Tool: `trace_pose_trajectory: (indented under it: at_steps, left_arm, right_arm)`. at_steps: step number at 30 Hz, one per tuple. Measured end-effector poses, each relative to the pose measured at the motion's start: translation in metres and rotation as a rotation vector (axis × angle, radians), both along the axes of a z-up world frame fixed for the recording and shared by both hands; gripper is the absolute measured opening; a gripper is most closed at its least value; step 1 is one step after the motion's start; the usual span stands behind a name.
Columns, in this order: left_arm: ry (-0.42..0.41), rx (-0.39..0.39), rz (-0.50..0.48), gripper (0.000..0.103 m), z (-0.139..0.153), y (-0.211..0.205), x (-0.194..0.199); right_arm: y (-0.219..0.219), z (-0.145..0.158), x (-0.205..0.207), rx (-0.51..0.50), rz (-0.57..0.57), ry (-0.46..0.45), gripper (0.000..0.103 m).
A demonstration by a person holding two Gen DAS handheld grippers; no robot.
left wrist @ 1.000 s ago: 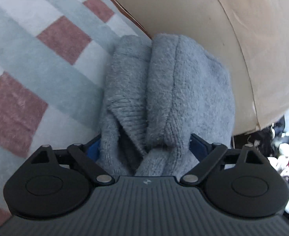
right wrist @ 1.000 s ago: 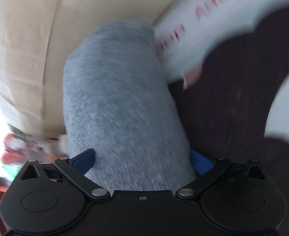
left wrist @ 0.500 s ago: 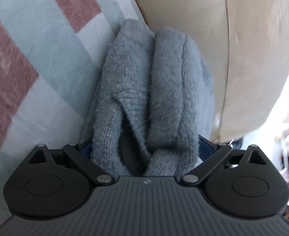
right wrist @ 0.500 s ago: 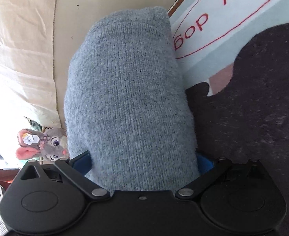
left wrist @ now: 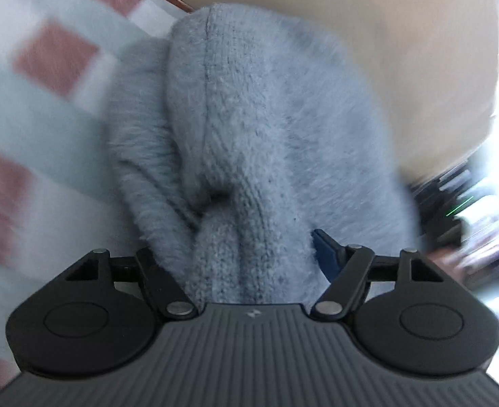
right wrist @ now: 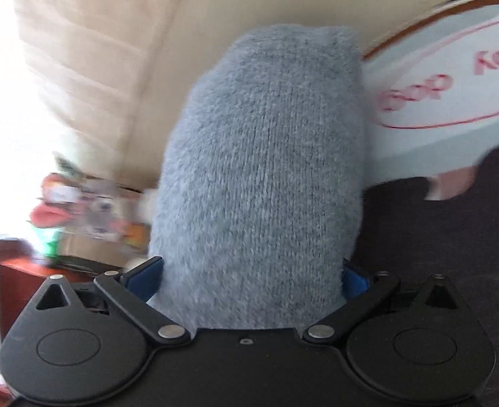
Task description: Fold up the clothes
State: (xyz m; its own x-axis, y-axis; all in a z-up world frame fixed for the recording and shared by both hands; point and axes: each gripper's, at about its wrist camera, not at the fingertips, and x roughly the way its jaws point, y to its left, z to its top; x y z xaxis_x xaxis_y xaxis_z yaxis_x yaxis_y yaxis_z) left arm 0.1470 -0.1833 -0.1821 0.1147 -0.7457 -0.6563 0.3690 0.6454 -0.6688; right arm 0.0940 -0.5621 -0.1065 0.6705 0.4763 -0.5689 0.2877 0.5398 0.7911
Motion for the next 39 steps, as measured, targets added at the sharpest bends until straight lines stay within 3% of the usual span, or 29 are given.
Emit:
trace_pose_trajectory:
  at_steps: [1,2,6,9,11,15,22,27,31,34,37,39]
  left_arm:
    - [-0.044,0.086,-0.018,0.074,0.003,-0.009,0.0]
    - [-0.043,0.095,-0.021,0.075,0.002,-0.013,0.001]
    - [-0.018,0.042,0.028,0.076,0.001,-0.011,0.0]
    - [-0.137,-0.09,0.08,0.072,0.013,0.01,-0.007]
    - [-0.156,-0.089,0.112,0.074,0.016,0.023,-0.01]
    - [-0.126,-0.064,0.115,0.077,0.011,0.037,-0.018]
    - [-0.053,-0.029,0.147,0.093,-0.013,0.049,-0.033]
    - [0.13,-0.167,0.083,0.093,-0.03,0.08,-0.041]
    - [0.097,-0.107,0.093,0.1,-0.034,0.074,-0.047]
    - [0.102,-0.118,0.103,0.103,-0.035,0.07,-0.051]
    - [0.118,-0.178,0.127,0.101,-0.04,0.07,-0.053]
    - [0.178,-0.259,0.113,0.092,-0.046,0.068,-0.057]
  right_arm:
    - [0.001,0.005,0.003,-0.022,0.014,0.012,0.103]
    - [-0.001,0.001,-0.001,-0.035,0.01,0.024,0.103]
    - [-0.009,-0.004,-0.021,0.003,-0.049,0.002,0.103]
    - [-0.015,-0.009,-0.034,0.047,-0.074,0.009,0.103]
    - [-0.019,-0.008,-0.035,0.065,-0.078,0.024,0.103]
    - [-0.009,-0.004,-0.033,0.039,-0.067,0.039,0.103]
    - [0.012,0.001,-0.028,0.013,-0.105,0.074,0.103]
    - [0.026,0.013,-0.033,-0.11,-0.019,0.042,0.103]
    - [0.026,0.008,-0.034,-0.107,-0.042,0.044,0.103]
    - [0.023,0.004,-0.032,-0.092,-0.065,0.054,0.103]
    - [0.021,0.003,-0.031,-0.075,-0.088,0.06,0.103]
    - [0.016,0.001,-0.036,-0.02,-0.136,0.055,0.103]
